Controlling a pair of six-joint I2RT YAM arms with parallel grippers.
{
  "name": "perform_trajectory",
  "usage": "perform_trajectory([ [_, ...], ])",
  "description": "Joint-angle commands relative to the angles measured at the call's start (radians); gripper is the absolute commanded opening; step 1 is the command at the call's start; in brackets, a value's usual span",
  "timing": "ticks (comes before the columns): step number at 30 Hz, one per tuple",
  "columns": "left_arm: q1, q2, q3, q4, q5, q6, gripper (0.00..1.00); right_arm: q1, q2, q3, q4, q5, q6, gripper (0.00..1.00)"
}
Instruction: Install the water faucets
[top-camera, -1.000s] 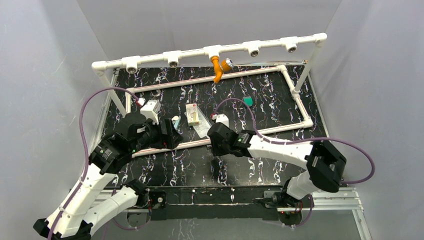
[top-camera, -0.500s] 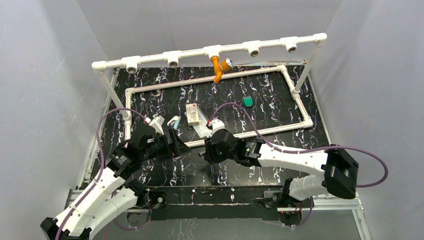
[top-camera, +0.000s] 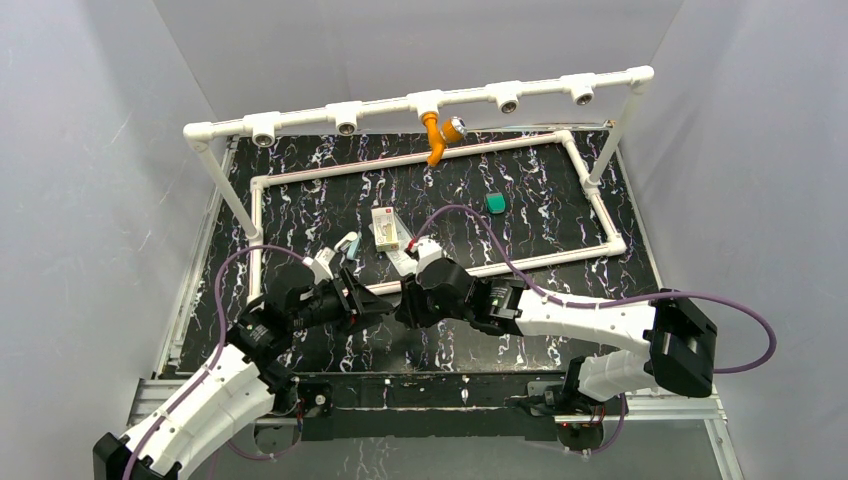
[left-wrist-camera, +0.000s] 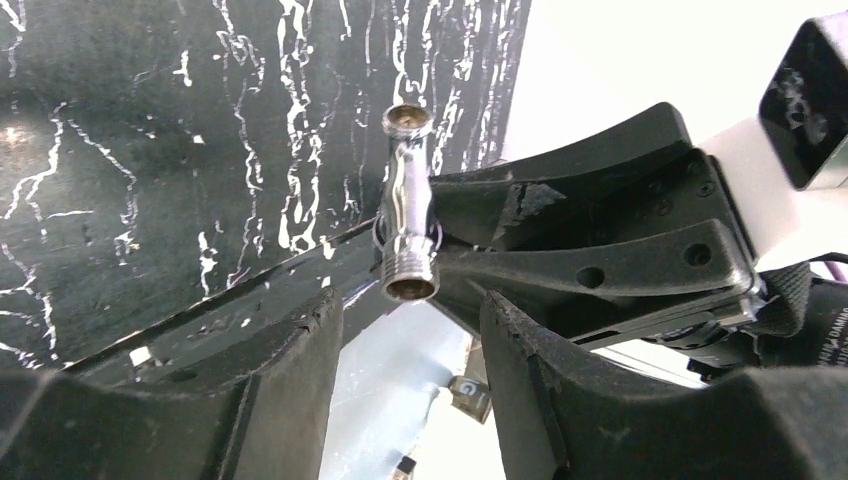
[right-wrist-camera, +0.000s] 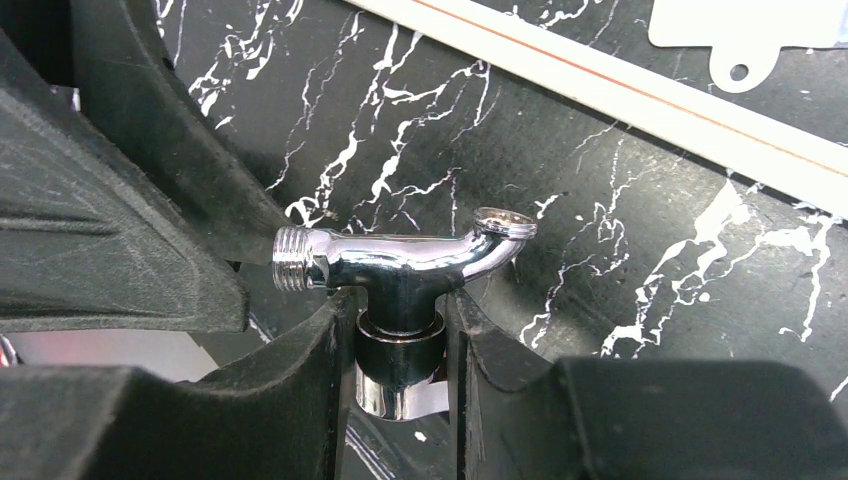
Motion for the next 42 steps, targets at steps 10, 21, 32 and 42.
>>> perform_trajectory([
  [10, 0.000, -0.020, -0.037, 0.114, 0.038, -0.110, 0.41, 0.023, -0.041, 0.022, 0.102, -0.046, -0.009, 0.01],
  [21, 0.000, -0.013, -0.051, 0.130, 0.054, -0.117, 0.25, 0.026, -0.043, 0.022, 0.106, -0.037, 0.007, 0.01],
  [32, 0.000, -0.008, -0.071, 0.181, 0.072, -0.156, 0.00, 0.028, -0.048, 0.021, 0.103, -0.060, -0.003, 0.07],
  [42, 0.001, -0.054, -0.125, 0.254, 0.054, -0.245, 0.00, 0.028, -0.127, 0.010, 0.026, -0.061, -0.063, 0.64],
])
